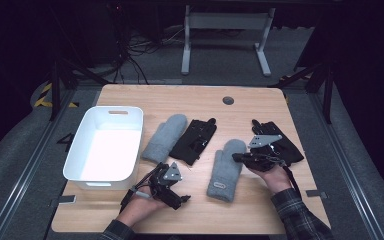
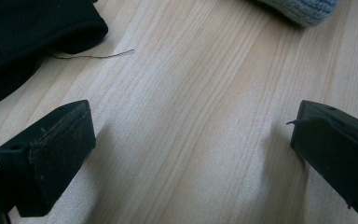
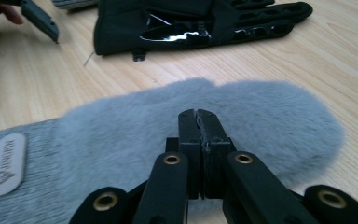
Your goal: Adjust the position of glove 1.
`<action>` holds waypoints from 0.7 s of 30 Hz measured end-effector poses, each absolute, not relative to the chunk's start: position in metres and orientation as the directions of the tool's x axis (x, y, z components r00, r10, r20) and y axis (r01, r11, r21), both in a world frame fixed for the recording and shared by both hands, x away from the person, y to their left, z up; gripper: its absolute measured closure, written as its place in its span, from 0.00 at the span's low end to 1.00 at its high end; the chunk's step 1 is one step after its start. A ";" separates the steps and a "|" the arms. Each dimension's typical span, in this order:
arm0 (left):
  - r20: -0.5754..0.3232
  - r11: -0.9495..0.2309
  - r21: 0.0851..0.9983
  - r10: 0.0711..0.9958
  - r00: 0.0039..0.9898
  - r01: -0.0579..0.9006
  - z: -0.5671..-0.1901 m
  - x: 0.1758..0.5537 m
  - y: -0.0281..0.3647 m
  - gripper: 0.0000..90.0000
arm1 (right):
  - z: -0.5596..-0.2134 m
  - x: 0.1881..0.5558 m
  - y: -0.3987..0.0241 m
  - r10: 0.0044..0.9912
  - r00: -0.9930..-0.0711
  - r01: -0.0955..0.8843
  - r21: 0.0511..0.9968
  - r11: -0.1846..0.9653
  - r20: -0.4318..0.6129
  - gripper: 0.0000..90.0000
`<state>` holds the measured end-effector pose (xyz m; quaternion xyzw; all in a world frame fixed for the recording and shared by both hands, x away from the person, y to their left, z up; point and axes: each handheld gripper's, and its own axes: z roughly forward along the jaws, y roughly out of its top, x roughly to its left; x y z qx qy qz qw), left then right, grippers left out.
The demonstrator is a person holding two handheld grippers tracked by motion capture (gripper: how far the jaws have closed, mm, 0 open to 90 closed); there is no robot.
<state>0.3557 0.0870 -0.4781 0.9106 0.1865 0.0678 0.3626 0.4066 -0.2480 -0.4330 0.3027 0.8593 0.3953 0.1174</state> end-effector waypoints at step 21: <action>-0.011 -0.669 0.685 0.385 0.923 0.287 -0.478 0.356 0.087 0.00 | -0.445 0.372 -0.258 0.618 -0.786 0.476 0.648 0.595 0.010 1.00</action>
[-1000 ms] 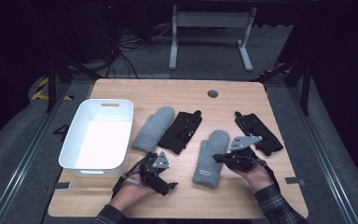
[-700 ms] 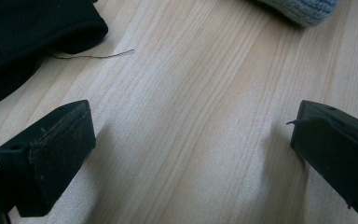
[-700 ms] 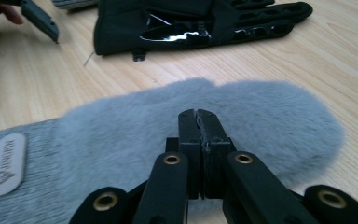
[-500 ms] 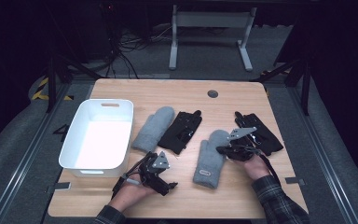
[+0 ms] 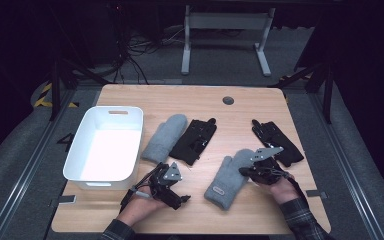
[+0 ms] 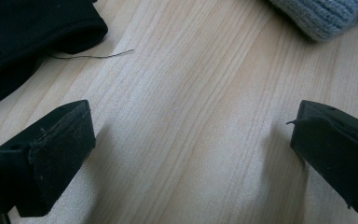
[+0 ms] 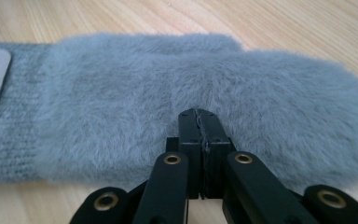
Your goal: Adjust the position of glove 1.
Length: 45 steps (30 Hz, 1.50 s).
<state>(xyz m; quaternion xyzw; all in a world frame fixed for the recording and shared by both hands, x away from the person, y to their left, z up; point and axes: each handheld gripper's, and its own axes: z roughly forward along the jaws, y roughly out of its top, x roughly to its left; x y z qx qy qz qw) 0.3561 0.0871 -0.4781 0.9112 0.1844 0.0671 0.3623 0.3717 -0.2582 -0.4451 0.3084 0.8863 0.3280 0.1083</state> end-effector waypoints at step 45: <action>-0.018 -0.669 0.677 0.402 0.915 0.307 -0.477 0.356 0.086 0.00 | -0.466 0.323 -0.335 0.769 -0.639 0.533 0.724 0.438 0.005 0.20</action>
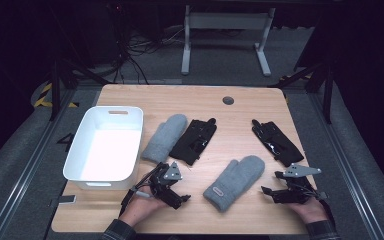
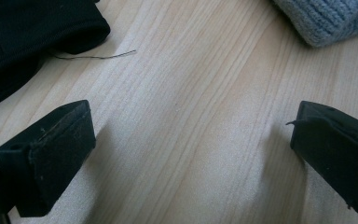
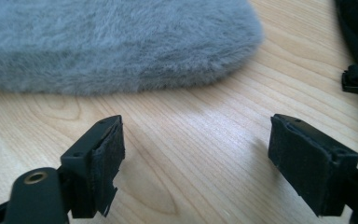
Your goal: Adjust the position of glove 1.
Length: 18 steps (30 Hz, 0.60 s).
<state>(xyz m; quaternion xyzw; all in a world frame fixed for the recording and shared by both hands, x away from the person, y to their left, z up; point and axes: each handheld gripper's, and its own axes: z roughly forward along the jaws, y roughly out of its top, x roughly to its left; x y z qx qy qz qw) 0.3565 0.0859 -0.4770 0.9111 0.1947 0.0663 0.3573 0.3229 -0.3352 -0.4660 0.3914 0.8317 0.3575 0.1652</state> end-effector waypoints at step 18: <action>-0.030 -0.591 0.690 0.553 0.833 0.418 -0.446 0.367 0.086 0.04 | -0.469 0.324 -0.334 0.770 -0.638 0.511 0.736 0.444 -0.022 0.18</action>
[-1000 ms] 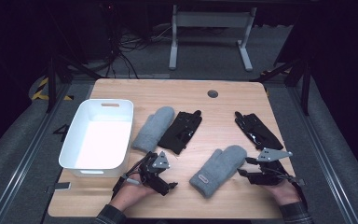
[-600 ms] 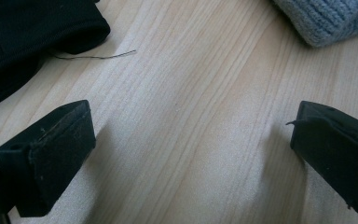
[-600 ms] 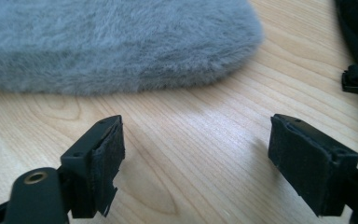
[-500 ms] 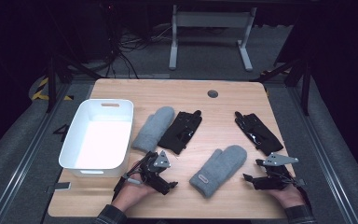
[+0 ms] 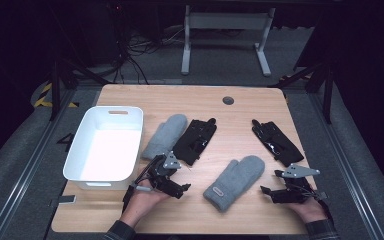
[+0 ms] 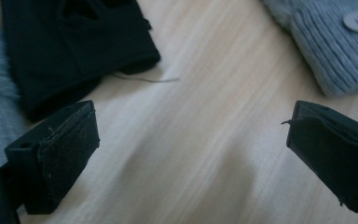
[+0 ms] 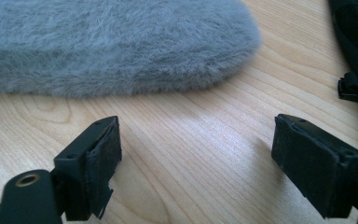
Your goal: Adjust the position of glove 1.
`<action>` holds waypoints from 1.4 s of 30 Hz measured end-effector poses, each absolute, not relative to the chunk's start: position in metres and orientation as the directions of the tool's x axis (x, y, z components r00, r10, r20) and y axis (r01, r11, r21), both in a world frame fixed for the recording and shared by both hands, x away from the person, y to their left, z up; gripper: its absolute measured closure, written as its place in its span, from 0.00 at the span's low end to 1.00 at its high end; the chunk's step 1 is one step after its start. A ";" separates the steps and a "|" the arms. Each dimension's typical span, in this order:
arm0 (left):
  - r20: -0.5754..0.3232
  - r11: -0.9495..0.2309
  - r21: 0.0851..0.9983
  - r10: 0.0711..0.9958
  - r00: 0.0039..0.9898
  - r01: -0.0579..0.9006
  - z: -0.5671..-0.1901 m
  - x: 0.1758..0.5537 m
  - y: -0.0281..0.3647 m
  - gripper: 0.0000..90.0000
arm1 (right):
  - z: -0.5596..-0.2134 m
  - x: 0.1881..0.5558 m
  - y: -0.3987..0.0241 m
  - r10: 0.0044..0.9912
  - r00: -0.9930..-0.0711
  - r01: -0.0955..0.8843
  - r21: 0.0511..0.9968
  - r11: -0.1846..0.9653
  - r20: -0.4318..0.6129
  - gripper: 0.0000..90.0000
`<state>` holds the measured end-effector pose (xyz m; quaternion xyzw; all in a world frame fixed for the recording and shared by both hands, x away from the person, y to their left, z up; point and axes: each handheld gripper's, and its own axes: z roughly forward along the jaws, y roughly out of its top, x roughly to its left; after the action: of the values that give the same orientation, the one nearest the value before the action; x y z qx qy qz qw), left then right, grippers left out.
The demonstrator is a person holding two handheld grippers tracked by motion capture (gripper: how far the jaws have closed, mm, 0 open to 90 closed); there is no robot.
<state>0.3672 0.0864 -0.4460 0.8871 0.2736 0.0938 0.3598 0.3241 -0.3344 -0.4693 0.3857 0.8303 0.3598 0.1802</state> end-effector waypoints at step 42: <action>0.006 -0.373 0.650 0.874 0.487 0.662 -0.445 0.493 0.079 0.29 | -0.469 0.325 -0.336 0.766 -0.643 0.509 0.739 0.442 -0.015 0.18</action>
<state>0.4926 0.0788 -0.4453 0.8093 0.4743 0.1781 0.2972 0.3249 -0.3358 -0.4692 0.3837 0.8305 0.3630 0.1766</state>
